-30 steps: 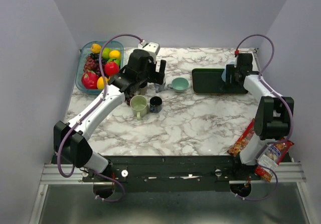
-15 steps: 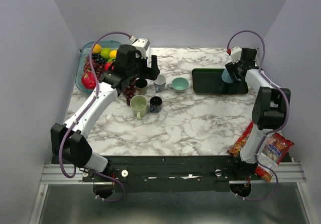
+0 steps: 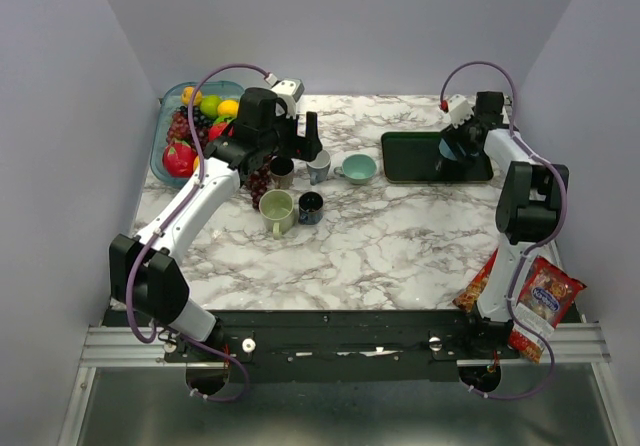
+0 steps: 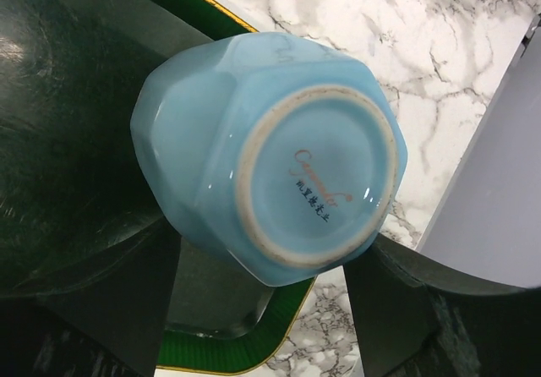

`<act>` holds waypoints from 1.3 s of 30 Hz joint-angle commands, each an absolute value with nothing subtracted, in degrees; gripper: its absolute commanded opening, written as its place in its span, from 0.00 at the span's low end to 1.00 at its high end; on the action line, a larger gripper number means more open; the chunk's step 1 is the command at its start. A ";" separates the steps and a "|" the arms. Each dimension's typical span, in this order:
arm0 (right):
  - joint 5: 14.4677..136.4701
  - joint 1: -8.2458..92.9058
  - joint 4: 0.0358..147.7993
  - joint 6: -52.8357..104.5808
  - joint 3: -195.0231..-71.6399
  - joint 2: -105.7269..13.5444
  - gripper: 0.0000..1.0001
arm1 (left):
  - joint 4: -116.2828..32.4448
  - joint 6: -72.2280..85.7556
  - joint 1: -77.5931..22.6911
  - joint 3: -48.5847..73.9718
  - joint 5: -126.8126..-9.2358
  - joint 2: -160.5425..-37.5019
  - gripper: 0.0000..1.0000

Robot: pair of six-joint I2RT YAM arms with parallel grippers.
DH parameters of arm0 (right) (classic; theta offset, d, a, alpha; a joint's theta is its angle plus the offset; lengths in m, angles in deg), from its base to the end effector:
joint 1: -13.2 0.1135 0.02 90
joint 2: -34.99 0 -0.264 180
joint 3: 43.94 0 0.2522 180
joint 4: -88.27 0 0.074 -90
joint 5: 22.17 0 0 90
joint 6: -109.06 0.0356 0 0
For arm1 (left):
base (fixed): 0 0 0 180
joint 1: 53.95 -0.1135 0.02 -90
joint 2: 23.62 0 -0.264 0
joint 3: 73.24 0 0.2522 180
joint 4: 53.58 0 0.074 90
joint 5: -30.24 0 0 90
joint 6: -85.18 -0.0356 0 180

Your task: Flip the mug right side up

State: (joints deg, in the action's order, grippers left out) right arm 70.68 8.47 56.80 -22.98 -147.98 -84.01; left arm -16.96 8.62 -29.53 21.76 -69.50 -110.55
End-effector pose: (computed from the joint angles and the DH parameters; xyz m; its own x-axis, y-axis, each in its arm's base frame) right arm 0.4657 -0.0368 0.1999 -0.5685 -0.6241 -0.5360 -0.4477 0.7813 -0.4348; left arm 0.3175 -0.1508 0.3604 -0.5494 -0.0021 -0.8356 0.4268 0.8590 -0.2828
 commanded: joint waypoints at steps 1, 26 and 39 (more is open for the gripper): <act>73.89 8.37 51.32 -19.27 -150.33 -86.56 0.80 | -16.61 8.98 -29.96 24.28 -70.84 -111.68 0.99; 84.79 8.46 44.54 1.47 -144.71 -77.25 0.65 | -18.98 8.81 -30.04 19.36 -73.56 -108.96 0.99; 68.36 10.21 53.33 8.69 -141.02 -76.37 0.59 | -20.39 9.69 -30.04 17.60 -74.88 -107.55 0.99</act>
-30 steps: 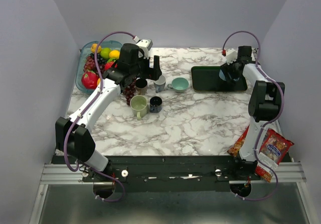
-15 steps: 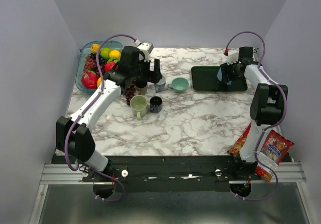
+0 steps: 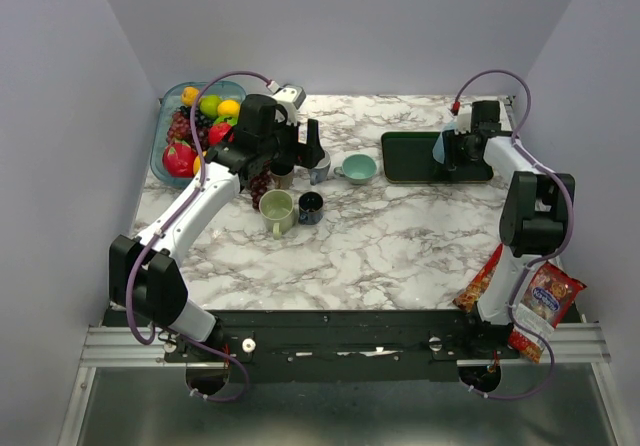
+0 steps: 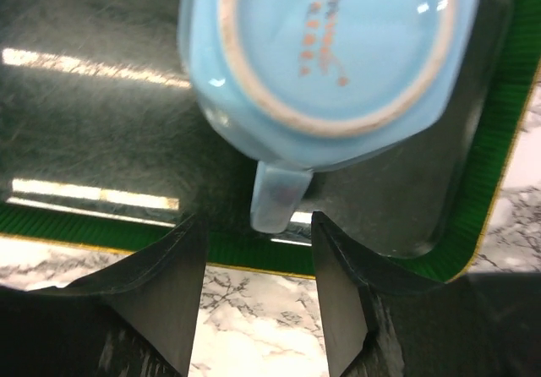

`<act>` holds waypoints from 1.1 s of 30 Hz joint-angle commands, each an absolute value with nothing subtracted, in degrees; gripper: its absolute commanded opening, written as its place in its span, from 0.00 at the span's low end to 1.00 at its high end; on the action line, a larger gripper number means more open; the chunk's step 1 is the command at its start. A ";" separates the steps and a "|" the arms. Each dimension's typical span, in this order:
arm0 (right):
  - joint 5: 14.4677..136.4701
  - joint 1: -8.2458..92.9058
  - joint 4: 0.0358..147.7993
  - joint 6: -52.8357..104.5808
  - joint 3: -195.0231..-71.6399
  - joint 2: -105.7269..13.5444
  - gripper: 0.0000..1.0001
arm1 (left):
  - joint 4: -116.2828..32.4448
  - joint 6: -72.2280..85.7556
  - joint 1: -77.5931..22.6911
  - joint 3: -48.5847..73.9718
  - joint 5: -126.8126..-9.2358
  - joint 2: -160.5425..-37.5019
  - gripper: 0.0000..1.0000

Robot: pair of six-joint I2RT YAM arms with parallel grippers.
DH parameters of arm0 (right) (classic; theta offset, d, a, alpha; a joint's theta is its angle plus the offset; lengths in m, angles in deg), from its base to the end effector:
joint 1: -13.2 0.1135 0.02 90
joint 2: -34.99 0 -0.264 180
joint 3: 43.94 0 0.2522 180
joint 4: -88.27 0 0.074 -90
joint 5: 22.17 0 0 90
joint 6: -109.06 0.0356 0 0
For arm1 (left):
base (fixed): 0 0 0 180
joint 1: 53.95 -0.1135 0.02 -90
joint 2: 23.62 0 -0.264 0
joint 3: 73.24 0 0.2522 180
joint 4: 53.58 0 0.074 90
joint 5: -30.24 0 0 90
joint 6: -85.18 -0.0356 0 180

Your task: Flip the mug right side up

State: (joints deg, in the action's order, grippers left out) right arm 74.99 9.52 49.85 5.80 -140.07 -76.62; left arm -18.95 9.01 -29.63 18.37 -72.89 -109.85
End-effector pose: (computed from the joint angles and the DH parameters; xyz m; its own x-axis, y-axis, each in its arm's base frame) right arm 0.4241 -0.0228 0.2033 -0.7826 -0.1777 -0.5966 -0.1943 0.9802 -0.0371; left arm 0.3143 -0.1509 0.3475 -0.5714 0.0028 -0.8207 0.4584 0.8306 -0.3163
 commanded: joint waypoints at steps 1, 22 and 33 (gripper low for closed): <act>67.40 10.48 53.59 8.69 -141.28 -76.54 0.59 | -20.39 10.03 -30.04 17.43 -75.14 -107.73 0.99; 62.55 12.15 50.70 10.97 -150.86 -84.54 0.24 | -21.18 10.74 -30.04 16.46 -75.41 -107.20 0.99; 64.57 12.15 50.08 16.32 -150.07 -81.30 0.01 | -21.71 11.62 -30.04 16.11 -76.55 -106.76 0.99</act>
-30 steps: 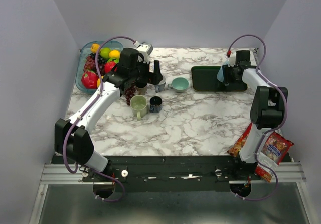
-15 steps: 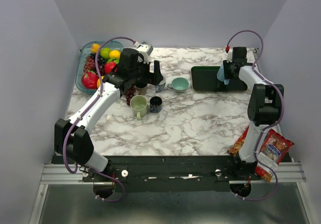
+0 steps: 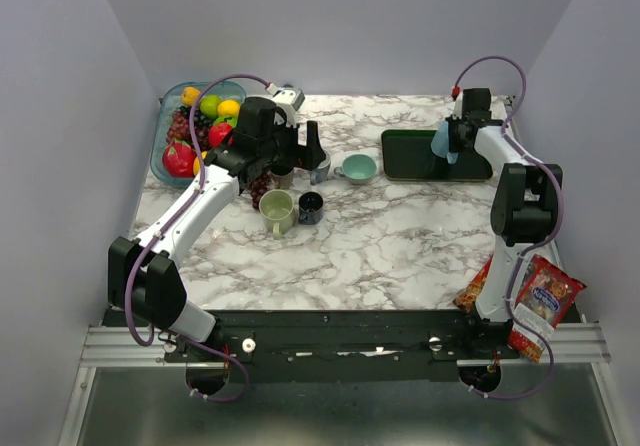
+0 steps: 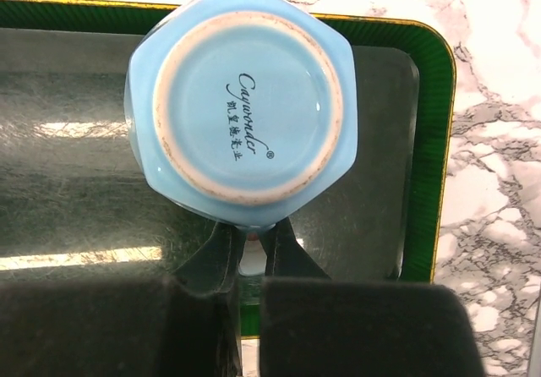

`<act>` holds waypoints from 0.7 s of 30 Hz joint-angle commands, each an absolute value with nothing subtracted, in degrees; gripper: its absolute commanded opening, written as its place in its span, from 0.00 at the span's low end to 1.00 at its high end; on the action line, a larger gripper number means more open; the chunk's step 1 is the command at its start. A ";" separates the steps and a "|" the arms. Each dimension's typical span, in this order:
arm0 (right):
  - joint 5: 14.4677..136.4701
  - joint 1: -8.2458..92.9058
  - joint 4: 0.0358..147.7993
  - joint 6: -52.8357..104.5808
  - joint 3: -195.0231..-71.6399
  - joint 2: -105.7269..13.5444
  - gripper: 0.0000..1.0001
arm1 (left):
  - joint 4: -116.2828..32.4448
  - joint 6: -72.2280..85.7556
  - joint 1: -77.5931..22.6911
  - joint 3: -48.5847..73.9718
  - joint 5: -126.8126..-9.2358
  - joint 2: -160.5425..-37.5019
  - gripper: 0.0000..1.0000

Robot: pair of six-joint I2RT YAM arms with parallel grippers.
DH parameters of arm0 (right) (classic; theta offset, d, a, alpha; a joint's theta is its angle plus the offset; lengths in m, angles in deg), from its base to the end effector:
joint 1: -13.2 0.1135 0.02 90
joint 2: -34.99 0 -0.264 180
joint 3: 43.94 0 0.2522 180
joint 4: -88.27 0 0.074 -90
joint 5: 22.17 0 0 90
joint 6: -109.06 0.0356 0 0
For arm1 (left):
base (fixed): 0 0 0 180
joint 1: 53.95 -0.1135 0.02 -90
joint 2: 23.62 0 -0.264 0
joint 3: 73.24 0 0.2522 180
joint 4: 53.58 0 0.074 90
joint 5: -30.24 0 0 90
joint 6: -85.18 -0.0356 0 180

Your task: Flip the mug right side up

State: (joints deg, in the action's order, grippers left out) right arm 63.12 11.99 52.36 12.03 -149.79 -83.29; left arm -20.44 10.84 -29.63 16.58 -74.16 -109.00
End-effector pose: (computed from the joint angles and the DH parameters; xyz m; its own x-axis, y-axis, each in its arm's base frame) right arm 0.4640 -0.0127 0.2099 -0.7506 -0.1061 -0.6522 -0.0164 0.9897 -0.1422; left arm 0.3110 -0.1503 0.3441 -0.5827 -0.0236 -0.8124 0.4574 0.8168 -0.3518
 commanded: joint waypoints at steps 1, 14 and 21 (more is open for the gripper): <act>65.62 12.06 50.17 17.12 -149.98 -79.55 0.01 | -21.80 11.88 -30.04 16.28 -76.72 -106.85 0.99; 92.24 12.06 55.43 36.97 -143.58 -59.60 0.01 | -32.94 20.56 -29.96 16.99 -88.04 -107.73 0.99; 106.23 12.59 79.93 56.74 -132.23 -46.76 0.01 | -56.13 35.06 -28.29 18.64 -96.49 -112.73 0.99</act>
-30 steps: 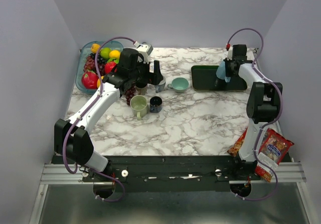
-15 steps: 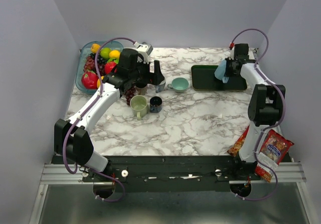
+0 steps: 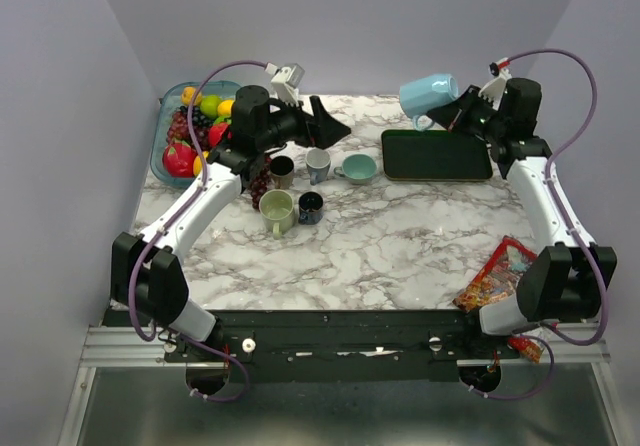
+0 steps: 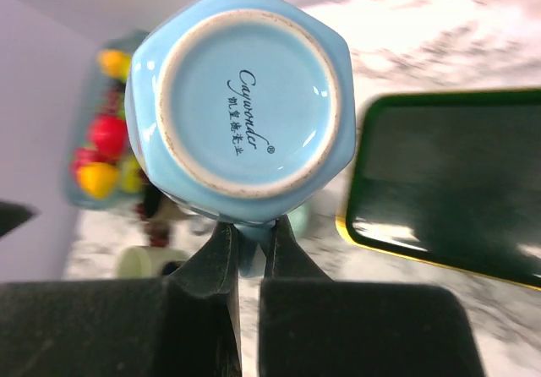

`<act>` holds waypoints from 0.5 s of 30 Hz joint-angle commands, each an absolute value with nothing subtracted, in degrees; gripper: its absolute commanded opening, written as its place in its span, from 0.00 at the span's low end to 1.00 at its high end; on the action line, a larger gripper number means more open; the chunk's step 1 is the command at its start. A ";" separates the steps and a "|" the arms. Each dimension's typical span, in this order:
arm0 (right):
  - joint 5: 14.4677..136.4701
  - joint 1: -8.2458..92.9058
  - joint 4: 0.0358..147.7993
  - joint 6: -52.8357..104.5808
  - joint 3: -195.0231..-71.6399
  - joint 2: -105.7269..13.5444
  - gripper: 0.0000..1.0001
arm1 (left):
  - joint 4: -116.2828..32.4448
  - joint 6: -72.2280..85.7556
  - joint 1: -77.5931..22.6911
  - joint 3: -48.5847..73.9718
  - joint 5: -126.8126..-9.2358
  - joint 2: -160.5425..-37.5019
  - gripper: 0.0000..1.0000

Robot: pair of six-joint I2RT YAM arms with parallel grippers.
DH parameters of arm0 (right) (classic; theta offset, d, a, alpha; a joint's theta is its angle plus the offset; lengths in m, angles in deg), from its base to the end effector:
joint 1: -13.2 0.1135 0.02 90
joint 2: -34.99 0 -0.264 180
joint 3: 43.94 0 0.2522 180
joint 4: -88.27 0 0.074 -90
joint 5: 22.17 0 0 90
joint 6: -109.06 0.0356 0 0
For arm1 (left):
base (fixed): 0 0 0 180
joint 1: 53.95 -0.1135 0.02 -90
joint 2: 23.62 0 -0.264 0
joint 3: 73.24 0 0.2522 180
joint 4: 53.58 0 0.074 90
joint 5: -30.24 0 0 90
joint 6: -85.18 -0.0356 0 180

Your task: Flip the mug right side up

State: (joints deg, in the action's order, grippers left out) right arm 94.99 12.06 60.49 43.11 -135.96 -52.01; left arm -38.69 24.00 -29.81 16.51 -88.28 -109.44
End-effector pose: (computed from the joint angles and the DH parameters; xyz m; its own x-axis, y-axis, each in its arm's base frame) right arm 0.3551 0.0092 0.3583 -0.5175 0.3730 -0.7701 -0.2105 0.8168 0.5371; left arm 0.3177 -0.1610 0.3741 -0.5314 -0.2260 -0.8164 0.6060 0.5720 -0.5528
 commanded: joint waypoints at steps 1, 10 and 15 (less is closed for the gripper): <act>106.58 12.59 81.01 57.81 -131.97 -45.36 0.01 | -57.82 36.39 -27.59 19.44 -96.41 -114.22 0.99; 113.53 13.03 97.00 71.60 -131.00 -41.48 0.01 | -68.29 47.82 -20.82 28.76 -95.10 -121.87 0.99; 115.64 14.69 100.35 74.17 -130.74 -40.07 0.01 | -73.27 53.97 -19.50 32.72 -95.44 -124.95 0.99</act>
State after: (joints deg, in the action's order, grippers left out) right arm 111.60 13.04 88.77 68.95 -130.58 -43.53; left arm -65.16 46.89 -20.06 29.38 -93.98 -122.92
